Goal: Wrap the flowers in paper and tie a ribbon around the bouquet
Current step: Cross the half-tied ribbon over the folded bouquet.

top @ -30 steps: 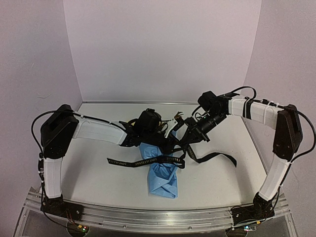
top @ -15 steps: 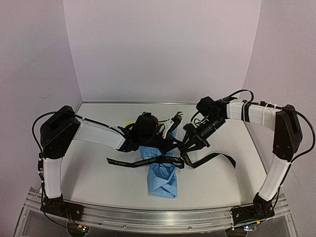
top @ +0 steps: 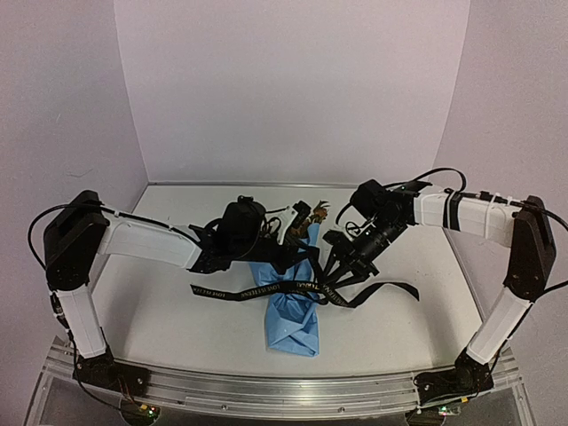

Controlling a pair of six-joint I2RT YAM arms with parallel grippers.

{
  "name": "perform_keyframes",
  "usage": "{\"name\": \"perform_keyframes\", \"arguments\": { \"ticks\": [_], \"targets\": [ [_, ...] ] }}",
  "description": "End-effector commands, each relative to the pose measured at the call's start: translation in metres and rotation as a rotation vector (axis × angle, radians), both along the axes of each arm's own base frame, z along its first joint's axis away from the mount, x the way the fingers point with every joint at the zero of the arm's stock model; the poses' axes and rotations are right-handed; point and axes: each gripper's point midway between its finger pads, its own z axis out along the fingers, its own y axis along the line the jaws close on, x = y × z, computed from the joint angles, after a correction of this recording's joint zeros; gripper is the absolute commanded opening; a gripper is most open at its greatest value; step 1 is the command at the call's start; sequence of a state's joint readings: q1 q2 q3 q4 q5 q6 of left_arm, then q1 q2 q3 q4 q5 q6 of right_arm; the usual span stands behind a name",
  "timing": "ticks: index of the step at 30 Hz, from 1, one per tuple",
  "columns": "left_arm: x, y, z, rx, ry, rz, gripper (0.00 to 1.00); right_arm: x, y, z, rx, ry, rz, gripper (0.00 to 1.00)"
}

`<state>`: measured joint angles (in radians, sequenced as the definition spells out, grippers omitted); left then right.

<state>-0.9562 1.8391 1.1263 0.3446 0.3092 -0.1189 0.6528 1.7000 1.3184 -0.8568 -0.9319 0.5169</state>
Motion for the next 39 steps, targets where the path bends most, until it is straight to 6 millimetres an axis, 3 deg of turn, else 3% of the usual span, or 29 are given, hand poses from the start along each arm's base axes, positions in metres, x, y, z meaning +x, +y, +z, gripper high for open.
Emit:
{"name": "perform_keyframes", "arguments": {
  "ticks": [1, 6, 9, 13, 16, 21, 31, 39],
  "targets": [
    [-0.019, 0.011, 0.011, 0.027, -0.104, -0.055, 0.00, -0.010, -0.002, 0.004, 0.006, -0.036, 0.027, 0.26],
    [-0.033, 0.029, -0.001, 0.053, -0.177, -0.062, 0.00, -0.031, 0.006, -0.007, -0.032, -0.038, 0.085, 0.26],
    [-0.038, 0.040, 0.004, 0.025, -0.229, -0.047, 0.00, -0.035, 0.002, -0.019, -0.082, -0.063, 0.082, 0.26],
    [-0.042, 0.048, 0.000, 0.032, -0.262, -0.042, 0.00, -0.023, -0.005, -0.037, -0.157, -0.106, 0.009, 0.28],
    [-0.044, 0.053, -0.002, 0.028, -0.287, -0.034, 0.00, -0.007, -0.002, -0.050, -0.175, -0.141, -0.090, 0.36],
    [-0.047, 0.056, -0.004, 0.032, -0.336, -0.042, 0.00, 0.014, -0.006, -0.062, -0.204, -0.221, -0.216, 0.40],
    [-0.055, 0.057, -0.005, 0.044, -0.383, -0.076, 0.00, 0.021, -0.011, -0.048, -0.189, -0.336, -0.263, 0.41],
    [-0.058, 0.059, -0.005, 0.046, -0.400, -0.088, 0.00, 0.000, 0.005, -0.031, -0.127, -0.317, -0.173, 0.38]
  ]
}}
